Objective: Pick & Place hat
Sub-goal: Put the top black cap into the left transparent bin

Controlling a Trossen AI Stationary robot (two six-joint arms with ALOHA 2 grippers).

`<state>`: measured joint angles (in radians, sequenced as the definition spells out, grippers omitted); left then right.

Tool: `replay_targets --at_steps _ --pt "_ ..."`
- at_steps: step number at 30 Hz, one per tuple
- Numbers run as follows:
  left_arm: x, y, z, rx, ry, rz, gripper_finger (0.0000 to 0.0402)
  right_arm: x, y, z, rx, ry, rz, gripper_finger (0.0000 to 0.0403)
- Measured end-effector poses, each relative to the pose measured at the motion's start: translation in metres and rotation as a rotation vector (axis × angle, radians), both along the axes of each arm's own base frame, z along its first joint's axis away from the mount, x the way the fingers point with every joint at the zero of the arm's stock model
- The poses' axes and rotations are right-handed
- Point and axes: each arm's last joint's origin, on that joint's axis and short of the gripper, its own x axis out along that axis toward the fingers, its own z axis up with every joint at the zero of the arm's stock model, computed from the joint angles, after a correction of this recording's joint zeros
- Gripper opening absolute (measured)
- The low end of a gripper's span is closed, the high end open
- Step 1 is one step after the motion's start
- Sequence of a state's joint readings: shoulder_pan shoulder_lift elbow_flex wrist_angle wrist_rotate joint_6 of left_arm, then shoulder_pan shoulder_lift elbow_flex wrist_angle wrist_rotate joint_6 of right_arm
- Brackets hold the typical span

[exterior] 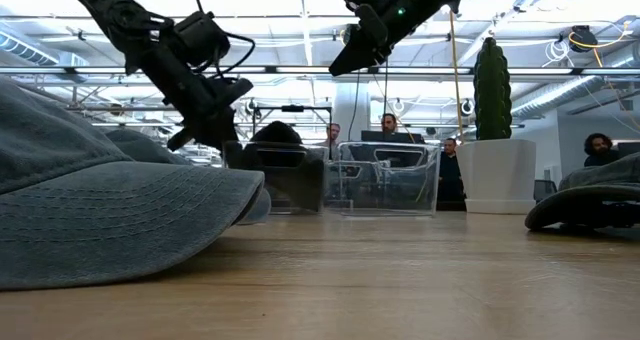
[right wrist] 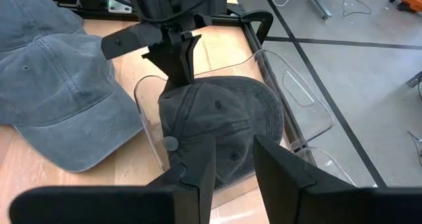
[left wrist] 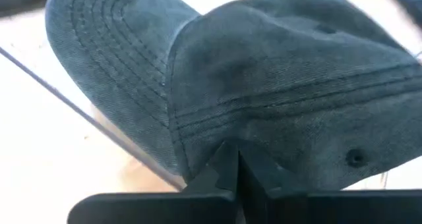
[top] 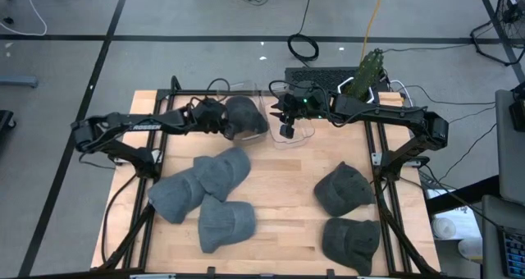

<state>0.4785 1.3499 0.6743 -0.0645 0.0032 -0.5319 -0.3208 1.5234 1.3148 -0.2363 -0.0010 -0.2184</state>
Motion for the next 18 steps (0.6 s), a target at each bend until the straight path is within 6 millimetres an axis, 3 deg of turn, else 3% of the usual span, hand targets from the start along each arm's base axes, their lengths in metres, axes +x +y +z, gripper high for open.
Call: replay_targets --at_steps 10,18 --pt "0.001 0.014 -0.027 -0.089 0.09 -0.008 0.0001 0.0 0.0 0.0 0.0 -0.001 0.0 0.0091" --pt "-0.005 0.012 -0.041 -0.195 0.17 -0.047 0.0001 0.0 0.0 0.0 0.006 -0.003 -0.004 0.0091"
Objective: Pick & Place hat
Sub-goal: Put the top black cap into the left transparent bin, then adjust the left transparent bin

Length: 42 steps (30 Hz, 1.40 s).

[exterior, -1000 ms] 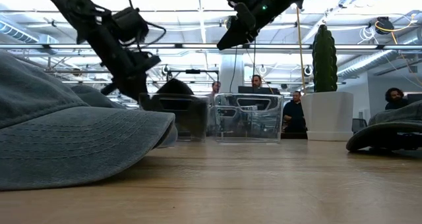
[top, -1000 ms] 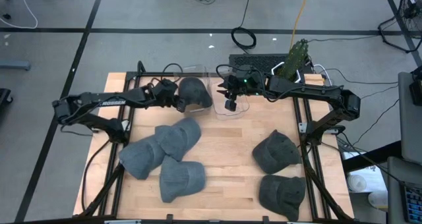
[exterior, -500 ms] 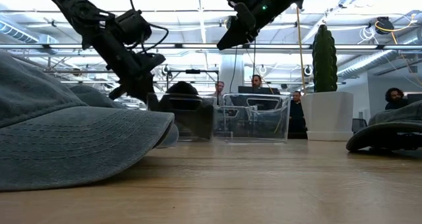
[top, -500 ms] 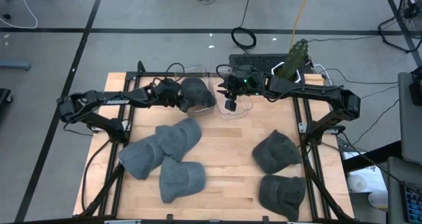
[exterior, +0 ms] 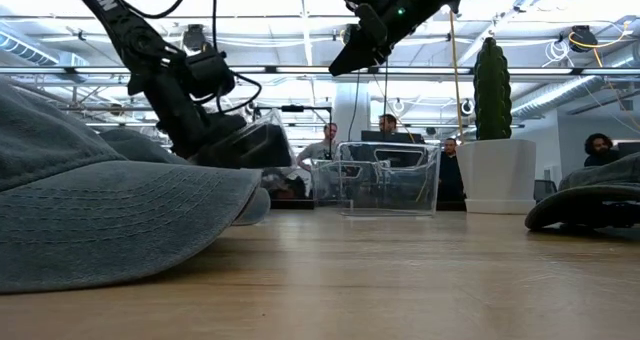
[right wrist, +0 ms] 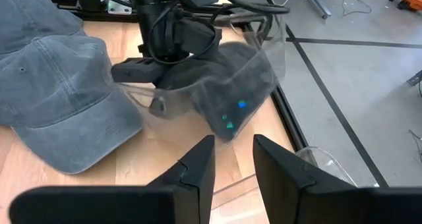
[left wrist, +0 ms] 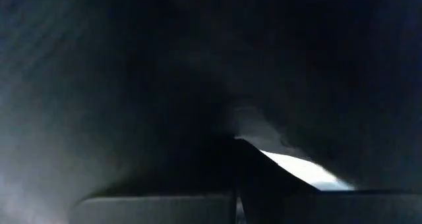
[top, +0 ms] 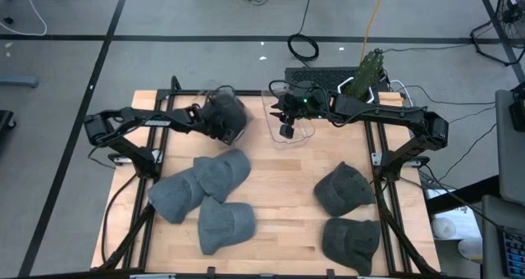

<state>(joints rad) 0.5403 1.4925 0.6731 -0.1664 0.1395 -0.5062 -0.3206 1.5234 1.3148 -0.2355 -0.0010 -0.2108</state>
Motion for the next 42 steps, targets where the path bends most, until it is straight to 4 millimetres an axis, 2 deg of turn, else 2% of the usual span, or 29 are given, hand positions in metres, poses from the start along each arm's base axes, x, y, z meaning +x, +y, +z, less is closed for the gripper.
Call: replay_targets --at_steps 7,14,20,23,26,31,34,42 --pt "0.001 0.0 0.01 0.015 -0.033 -0.014 0.0001 0.0 0.0 0.0 -0.001 0.0 0.001 0.0091" --pt "0.001 -0.005 0.044 0.113 -0.118 -0.052 0.0001 0.0 0.0 0.0 -0.001 0.001 0.001 0.0091" --pt "-0.009 -0.01 0.066 0.217 -0.137 -0.071 0.0001 0.0 0.0 0.0 0.001 0.004 0.0 0.0091" --pt "-0.02 -0.012 0.076 0.335 -0.064 0.027 0.0001 -0.001 0.0 -0.002 0.006 0.018 0.0 0.0091" --pt "-0.037 -0.01 0.083 0.456 0.064 0.221 0.0001 -0.001 0.0 -0.002 0.009 0.026 0.0 0.0091" --pt "-0.062 0.002 0.073 0.359 0.213 0.411 0.0001 -0.001 0.0 -0.002 0.009 0.027 0.0 0.0091" --pt "-0.069 0.01 0.06 0.298 0.251 0.484 0.0001 -0.001 0.0 -0.002 0.009 0.026 0.0 0.0091" --pt "-0.057 0.039 0.046 0.353 0.165 0.455 0.0001 -0.001 0.0 -0.002 0.006 0.024 0.001 0.0091"
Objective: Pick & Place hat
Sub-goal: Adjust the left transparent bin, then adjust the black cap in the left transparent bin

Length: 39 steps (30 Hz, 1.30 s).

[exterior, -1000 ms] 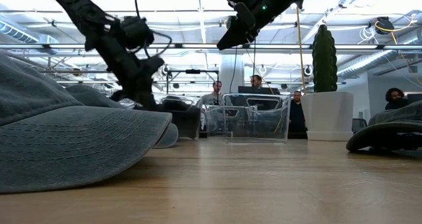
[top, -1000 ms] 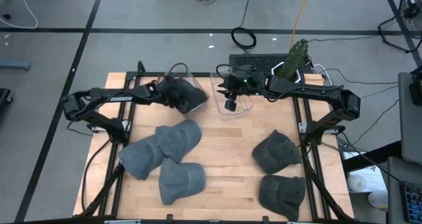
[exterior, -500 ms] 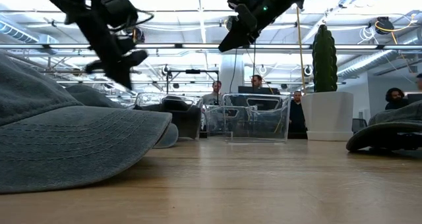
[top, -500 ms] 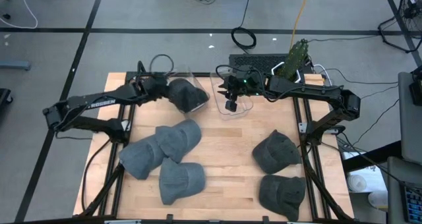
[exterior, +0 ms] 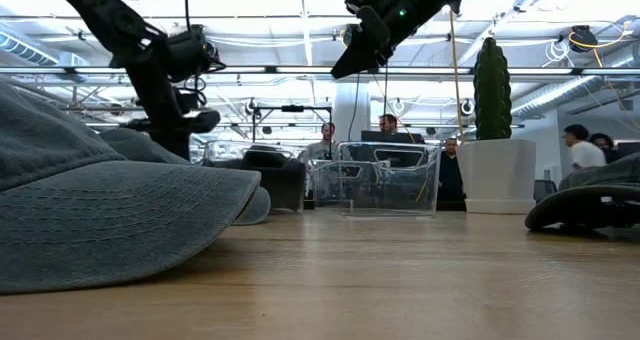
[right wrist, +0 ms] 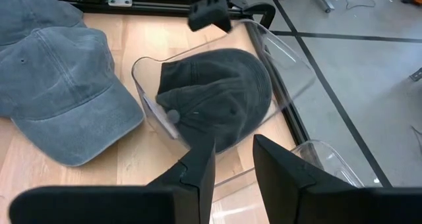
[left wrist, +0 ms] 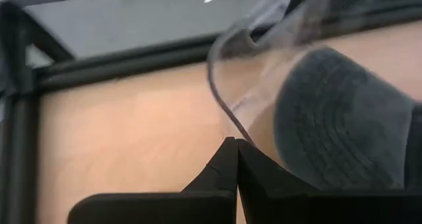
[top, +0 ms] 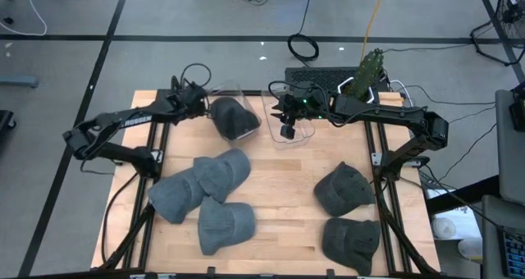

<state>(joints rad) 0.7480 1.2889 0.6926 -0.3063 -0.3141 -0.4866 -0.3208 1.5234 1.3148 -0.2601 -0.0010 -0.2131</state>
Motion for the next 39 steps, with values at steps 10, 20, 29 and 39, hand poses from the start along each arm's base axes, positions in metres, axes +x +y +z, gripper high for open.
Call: replay_targets --at_steps 10,20,29,39 --pt "0.002 0.042 -0.016 0.084 -0.045 -0.12 0.0008 0.0 0.0 -0.001 0.002 0.007 0.001 0.0091" --pt "0.006 0.04 0.013 0.245 -0.151 -0.391 0.0002 0.0 0.0 -0.001 0.002 0.009 0.001 0.0091" --pt "0.018 0.001 0.071 0.248 -0.18 -0.537 0.0001 -0.001 0.0 -0.002 0.007 0.023 0.0 0.0091" --pt "0.081 0.041 0.098 -0.059 0.076 -0.607 0.0001 -0.002 0.001 -0.003 0.029 0.031 -0.012 0.0091"
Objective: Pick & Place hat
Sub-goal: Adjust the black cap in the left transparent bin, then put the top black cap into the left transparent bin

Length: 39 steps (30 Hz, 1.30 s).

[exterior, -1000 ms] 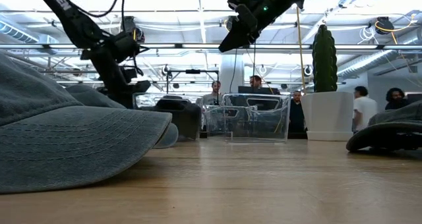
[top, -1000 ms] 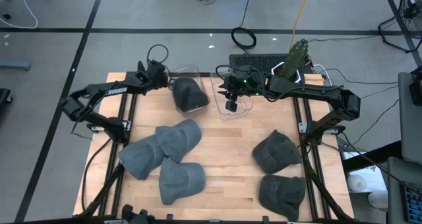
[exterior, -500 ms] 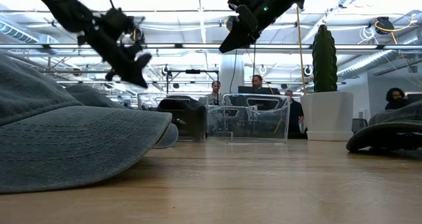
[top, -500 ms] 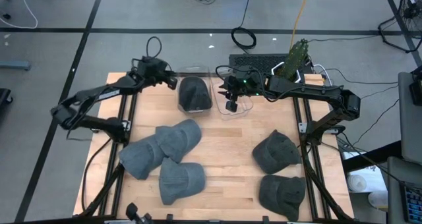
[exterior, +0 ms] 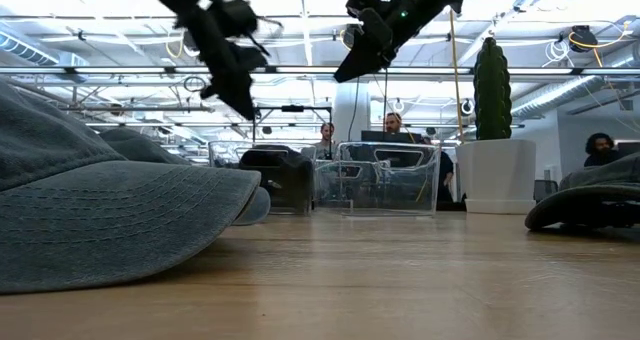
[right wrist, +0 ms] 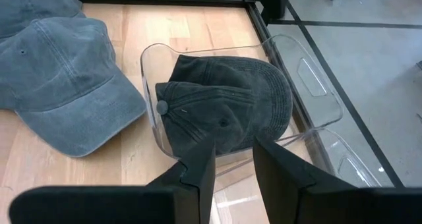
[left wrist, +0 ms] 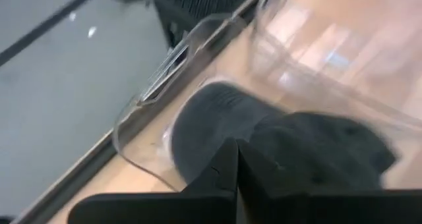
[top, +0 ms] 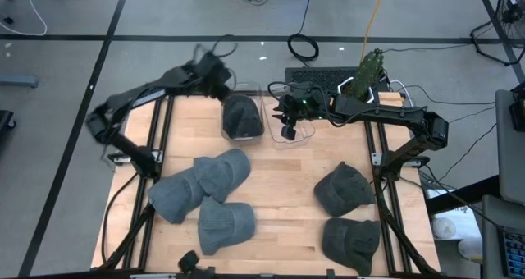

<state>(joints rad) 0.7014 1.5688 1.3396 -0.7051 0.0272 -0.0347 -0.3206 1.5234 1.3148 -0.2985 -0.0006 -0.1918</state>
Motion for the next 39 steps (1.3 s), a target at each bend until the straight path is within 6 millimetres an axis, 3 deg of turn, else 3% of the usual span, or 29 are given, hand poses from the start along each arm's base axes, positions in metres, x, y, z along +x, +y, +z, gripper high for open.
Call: replay_targets --at_steps 4,10,25,31,39 --pt "0.025 0.02 -0.01 -0.065 0.11 -0.033 0.0 0.0 0.0 -0.001 0.006 0.007 -0.002 0.0091" --pt "0.043 0.024 -0.038 -0.15 0.18 -0.082 0.0 -0.001 0.0 -0.002 -0.001 0.024 0.006 0.0091" --pt "0.063 0.031 -0.1 -0.226 0.338 -0.055 0.0 -0.001 0.0 -0.002 -0.023 0.03 0.021 0.0091" --pt "0.06 0.029 -0.091 -0.211 0.32 -0.057 0.0 -0.001 0.0 -0.002 -0.023 0.03 0.021 0.0091" --pt "0.041 0.012 -0.015 -0.033 0.164 -0.124 0.0 -0.001 0.0 -0.001 -0.027 0.022 0.019 0.0091"
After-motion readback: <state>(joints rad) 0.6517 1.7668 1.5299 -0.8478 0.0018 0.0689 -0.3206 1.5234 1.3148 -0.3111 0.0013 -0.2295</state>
